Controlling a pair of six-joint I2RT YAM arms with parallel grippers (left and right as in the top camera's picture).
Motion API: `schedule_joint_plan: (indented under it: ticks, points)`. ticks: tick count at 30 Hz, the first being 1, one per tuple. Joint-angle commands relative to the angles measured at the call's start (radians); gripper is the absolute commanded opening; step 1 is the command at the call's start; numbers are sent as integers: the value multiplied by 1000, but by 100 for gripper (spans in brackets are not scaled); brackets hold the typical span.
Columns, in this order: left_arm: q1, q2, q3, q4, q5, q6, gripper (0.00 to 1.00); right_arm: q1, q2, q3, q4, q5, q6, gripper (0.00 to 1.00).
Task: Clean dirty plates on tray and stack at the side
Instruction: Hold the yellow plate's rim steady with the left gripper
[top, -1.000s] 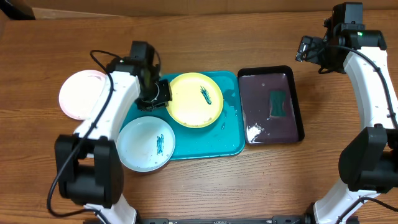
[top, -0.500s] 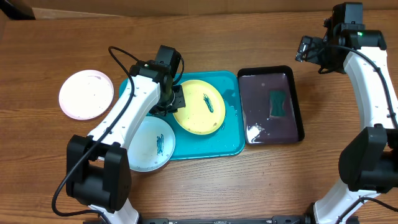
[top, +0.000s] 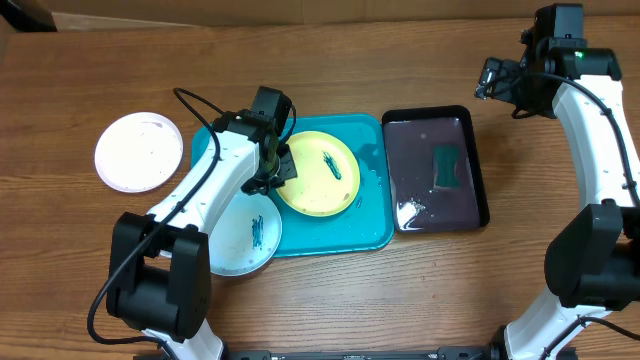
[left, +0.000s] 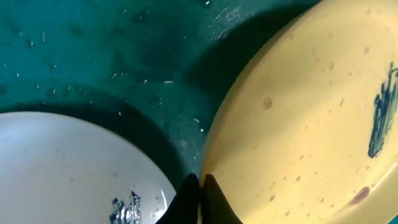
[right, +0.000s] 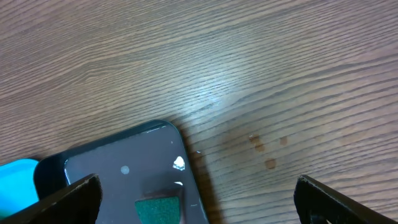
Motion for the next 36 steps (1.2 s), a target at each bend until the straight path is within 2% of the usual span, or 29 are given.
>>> schedule_joint_plan:
  ticks: [1, 6, 20, 36]
  points:
    - [-7, -2, -24, 23, -6, -45, 4, 2, -16, 18, 7, 3, 2, 100]
    - [-7, -2, -64, 90, -7, -69, 4, 2, -16, 18, 7, 3, 2, 100]
    - [-8, -2, -119, 121, -37, -109, 4, 2, -16, 18, 7, 3, 2, 100]
    - [-8, -2, -142, 210, -43, -105, 4, 2, -16, 18, 7, 3, 2, 100]
